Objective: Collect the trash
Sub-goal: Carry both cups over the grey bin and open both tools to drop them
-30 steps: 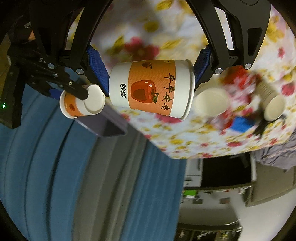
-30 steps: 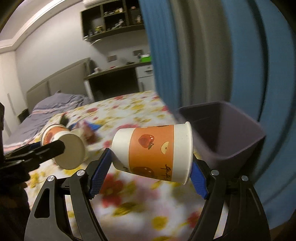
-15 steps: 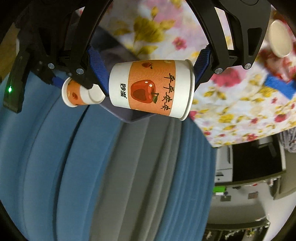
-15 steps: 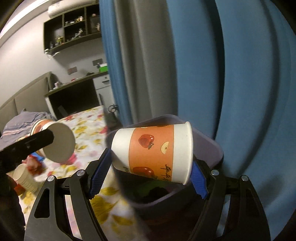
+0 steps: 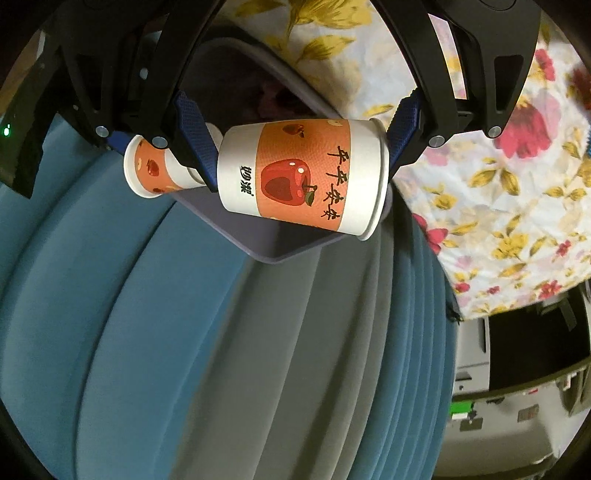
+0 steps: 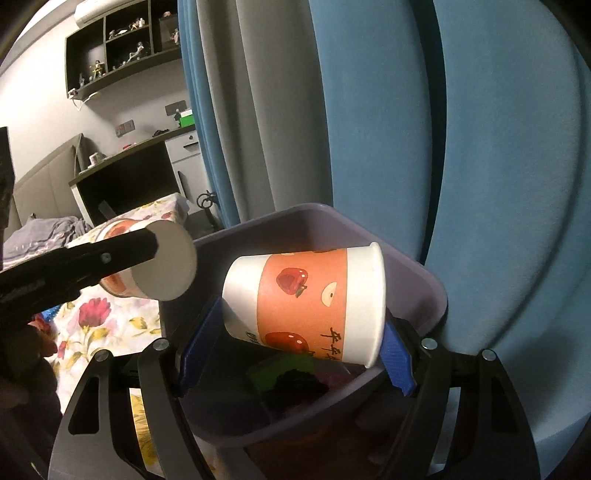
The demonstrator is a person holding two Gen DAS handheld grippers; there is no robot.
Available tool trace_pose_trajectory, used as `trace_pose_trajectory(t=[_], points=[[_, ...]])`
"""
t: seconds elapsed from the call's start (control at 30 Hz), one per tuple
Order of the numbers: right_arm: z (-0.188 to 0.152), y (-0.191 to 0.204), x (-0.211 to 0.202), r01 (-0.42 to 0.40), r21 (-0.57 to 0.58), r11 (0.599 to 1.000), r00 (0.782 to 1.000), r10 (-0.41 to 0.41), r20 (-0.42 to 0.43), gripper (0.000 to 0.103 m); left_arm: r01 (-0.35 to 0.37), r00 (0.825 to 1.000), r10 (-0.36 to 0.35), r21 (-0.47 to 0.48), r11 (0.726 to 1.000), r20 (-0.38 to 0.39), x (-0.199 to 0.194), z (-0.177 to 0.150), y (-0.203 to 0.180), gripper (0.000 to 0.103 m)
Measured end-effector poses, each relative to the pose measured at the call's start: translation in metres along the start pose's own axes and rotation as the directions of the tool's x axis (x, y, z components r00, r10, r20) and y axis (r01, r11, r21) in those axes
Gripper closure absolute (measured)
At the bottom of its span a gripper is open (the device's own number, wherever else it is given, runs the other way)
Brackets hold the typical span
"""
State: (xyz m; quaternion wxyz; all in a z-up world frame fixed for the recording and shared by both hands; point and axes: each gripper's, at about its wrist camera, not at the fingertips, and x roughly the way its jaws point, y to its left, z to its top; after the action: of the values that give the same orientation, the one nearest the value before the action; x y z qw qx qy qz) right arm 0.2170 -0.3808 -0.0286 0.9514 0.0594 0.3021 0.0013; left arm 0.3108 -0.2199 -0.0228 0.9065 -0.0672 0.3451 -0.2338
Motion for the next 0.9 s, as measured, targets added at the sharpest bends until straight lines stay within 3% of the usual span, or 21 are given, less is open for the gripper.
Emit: trace_pose_trajectory(t=[0.6,0.9], points=[[0.002,-0.004,0.015,-0.023,-0.002,1.000,0.999,0.023,-0.031,0.027,0.023,0.998,-0.024,-0.021,1.000,-0.053,0.034,0.005,-0.003,0.022],[0.003,-0.008,0.012,-0.023,0.028,0.999,1.000,0.024,-0.020,0.020,-0.008,1.000,0.009,-0.032,0.999,0.026,0.012,0.007,0.005,0.012]])
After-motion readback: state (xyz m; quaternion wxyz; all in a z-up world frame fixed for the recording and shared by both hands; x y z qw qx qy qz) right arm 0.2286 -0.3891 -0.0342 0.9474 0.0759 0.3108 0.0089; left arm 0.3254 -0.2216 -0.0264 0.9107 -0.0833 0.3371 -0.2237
